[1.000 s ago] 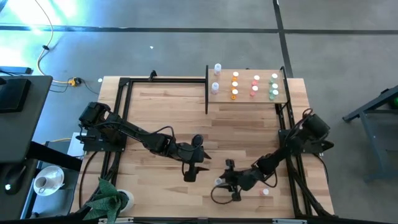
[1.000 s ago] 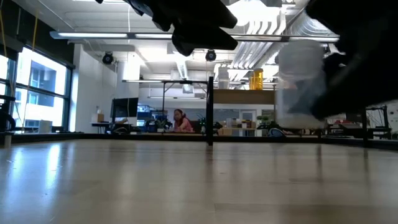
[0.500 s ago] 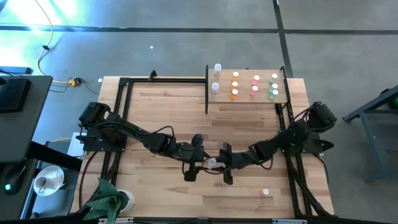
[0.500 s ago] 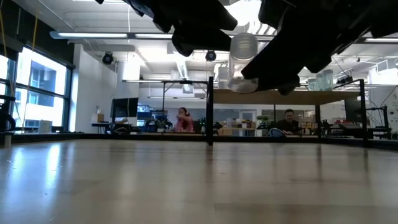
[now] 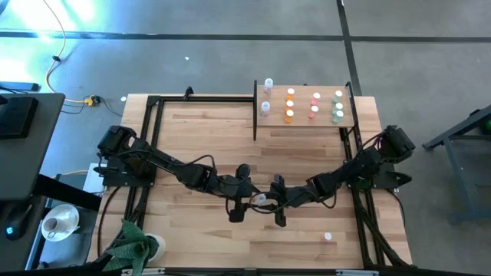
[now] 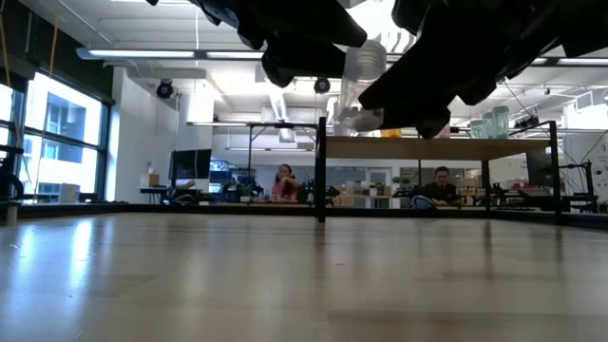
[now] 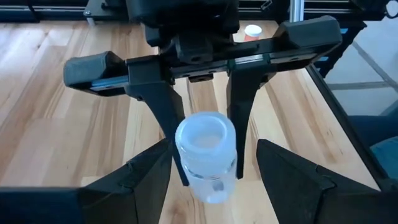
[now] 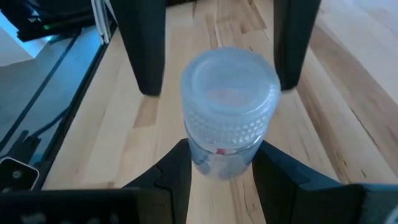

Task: Pick and place medicine bottles onto shelf by color
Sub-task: Put the transparent pill bottle on the shelf aligned with the other transparent pill bottle

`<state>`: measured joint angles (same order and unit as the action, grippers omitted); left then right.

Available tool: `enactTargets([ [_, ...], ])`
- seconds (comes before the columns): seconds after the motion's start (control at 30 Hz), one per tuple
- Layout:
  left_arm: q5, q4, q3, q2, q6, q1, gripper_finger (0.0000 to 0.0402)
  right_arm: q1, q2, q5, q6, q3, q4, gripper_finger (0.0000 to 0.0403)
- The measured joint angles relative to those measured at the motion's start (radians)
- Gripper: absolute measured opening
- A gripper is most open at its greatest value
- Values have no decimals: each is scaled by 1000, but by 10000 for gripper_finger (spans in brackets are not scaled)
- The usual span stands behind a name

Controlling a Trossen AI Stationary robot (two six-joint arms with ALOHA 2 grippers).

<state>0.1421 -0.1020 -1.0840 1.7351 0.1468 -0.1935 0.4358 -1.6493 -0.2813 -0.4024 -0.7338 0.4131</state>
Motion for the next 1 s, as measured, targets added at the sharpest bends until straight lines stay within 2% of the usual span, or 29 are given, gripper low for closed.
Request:
enactTargets([
  [0.63,-49,0,0,0,70,32,221,-18,0,-6,11,0,14,127],
  [1.0,-49,1,0,0,48,32,137,-18,0,-3,15,0,14,127],
])
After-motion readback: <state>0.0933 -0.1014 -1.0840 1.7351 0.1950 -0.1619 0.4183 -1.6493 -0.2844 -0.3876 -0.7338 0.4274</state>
